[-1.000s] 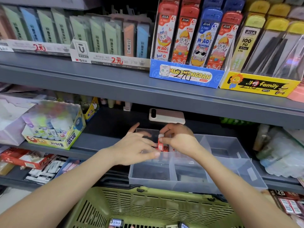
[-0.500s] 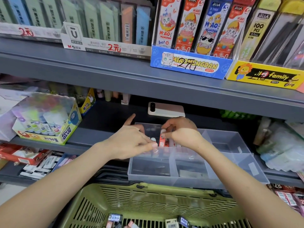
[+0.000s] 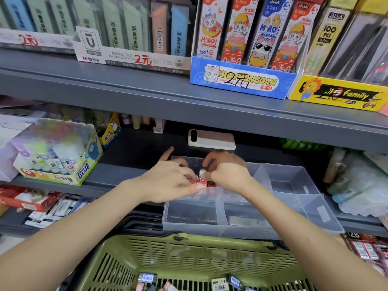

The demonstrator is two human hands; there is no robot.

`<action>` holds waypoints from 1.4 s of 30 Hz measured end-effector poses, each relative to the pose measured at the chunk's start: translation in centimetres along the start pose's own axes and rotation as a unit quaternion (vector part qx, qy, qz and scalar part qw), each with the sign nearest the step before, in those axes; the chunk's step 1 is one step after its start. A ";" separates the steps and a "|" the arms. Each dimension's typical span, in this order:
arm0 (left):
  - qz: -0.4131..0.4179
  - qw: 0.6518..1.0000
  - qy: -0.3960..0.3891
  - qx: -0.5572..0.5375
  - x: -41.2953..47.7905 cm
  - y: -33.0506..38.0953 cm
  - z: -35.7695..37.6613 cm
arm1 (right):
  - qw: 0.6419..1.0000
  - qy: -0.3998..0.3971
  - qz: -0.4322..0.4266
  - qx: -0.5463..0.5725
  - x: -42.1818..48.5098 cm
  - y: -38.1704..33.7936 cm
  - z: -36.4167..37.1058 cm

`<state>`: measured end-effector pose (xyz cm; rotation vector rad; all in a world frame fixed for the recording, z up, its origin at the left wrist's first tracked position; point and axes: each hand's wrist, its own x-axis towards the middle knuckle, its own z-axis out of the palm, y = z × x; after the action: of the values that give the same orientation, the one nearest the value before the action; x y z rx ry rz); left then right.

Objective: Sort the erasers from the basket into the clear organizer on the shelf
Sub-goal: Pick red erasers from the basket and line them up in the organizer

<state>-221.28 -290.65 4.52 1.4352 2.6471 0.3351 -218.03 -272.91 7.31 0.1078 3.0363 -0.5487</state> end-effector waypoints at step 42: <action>-0.122 0.959 -0.252 -0.049 -10.9 7.8 18.1 | 0.973 -0.227 -0.033 0.035 -18.9 3.3 21.1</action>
<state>-205.35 -293.13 -11.17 0.9822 2.3104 0.0593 -198.12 -278.33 -12.32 -0.1029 2.5828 -0.5910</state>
